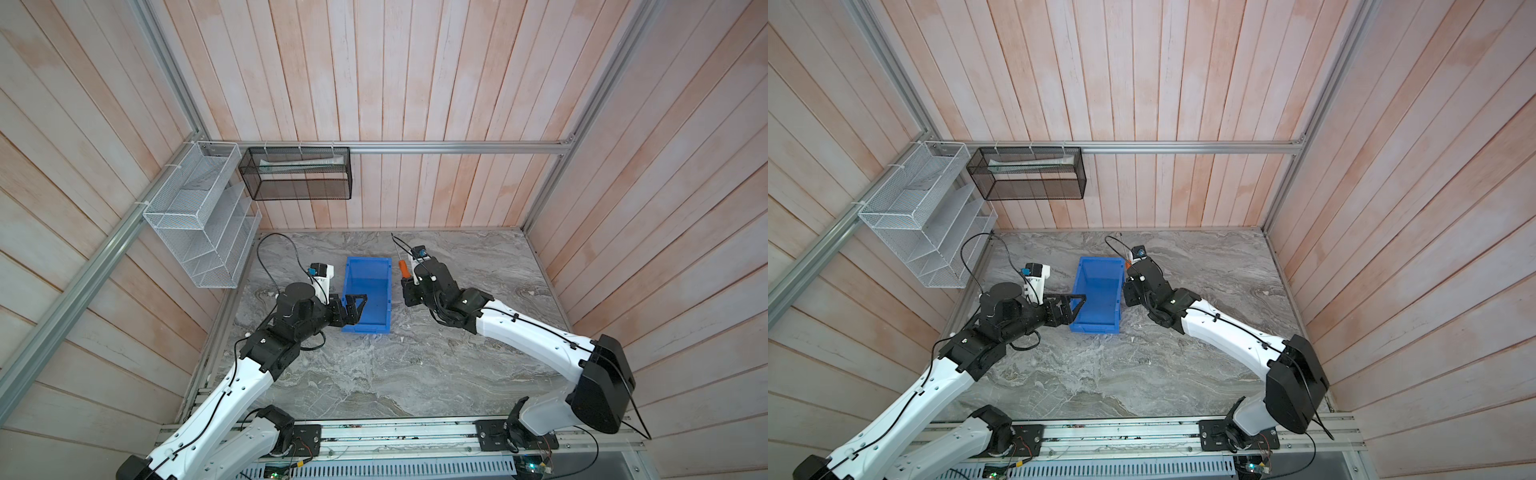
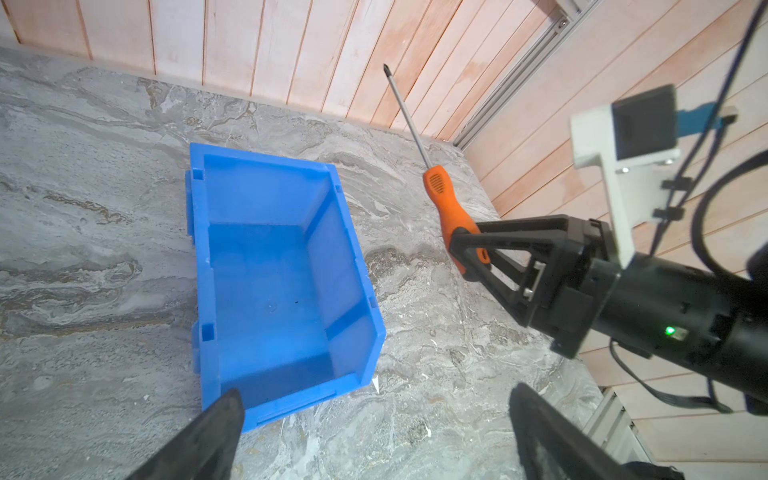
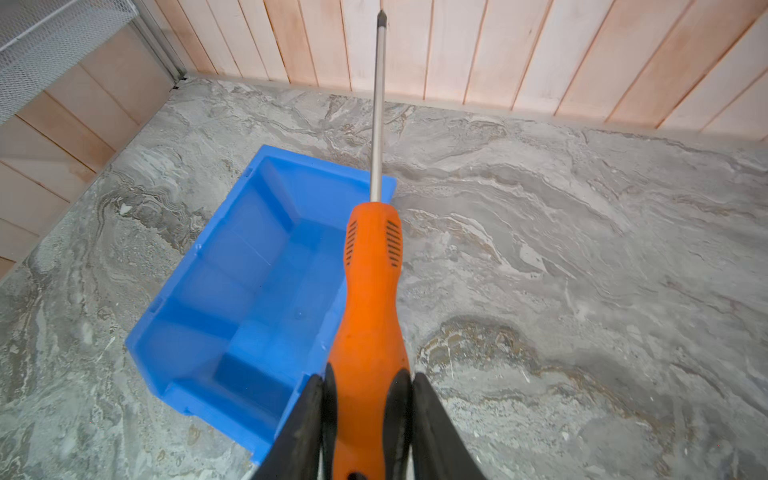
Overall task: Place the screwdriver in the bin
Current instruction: 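Close the right gripper on the orange handle and lift the screwdriver, then carry the screwdriver over the blue bin and lower it inside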
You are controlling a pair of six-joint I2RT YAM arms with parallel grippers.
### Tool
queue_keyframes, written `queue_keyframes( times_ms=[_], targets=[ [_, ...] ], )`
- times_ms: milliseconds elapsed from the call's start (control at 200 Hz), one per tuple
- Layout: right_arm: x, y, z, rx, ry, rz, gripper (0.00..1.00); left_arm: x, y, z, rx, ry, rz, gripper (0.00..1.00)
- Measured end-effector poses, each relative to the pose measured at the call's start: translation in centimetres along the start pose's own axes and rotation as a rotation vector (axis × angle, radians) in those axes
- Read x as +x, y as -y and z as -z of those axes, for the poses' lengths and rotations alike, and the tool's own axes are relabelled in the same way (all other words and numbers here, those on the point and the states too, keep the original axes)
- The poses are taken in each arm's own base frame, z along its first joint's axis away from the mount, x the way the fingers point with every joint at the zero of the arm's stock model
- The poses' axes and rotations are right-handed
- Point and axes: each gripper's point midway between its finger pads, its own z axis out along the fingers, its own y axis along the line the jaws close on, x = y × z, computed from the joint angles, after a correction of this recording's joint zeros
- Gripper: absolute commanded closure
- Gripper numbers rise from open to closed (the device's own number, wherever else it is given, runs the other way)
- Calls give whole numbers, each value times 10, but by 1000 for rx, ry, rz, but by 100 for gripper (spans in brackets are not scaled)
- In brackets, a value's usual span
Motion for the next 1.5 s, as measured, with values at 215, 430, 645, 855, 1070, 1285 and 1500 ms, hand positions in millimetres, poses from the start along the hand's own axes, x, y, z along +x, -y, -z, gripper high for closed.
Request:
queue_keyframes(
  times_ms=[215,430,645,855,1070,1285,1500],
  targets=[
    [-4,-43,-39,-66,-73,35,79,-1,-10,11,-10,10,55,0],
    [41,-60,-71,-76,-226,80,79,5,-14,19,-5,16,81,0],
    [71,-58,-83,-71,-328,114,79,10,-21,17,-16,4,94,0],
    [75,-61,-91,-73,-362,151,79,17,-24,14,-16,-13,111,0],
    [78,-62,-92,-76,-373,173,79,17,-25,15,-18,-10,116,0],
    [86,-62,-98,-74,-394,190,77,18,-26,14,-20,-13,118,0],
    [106,-58,-107,-58,-445,208,72,18,-27,14,-22,-11,119,0]
  ],
)
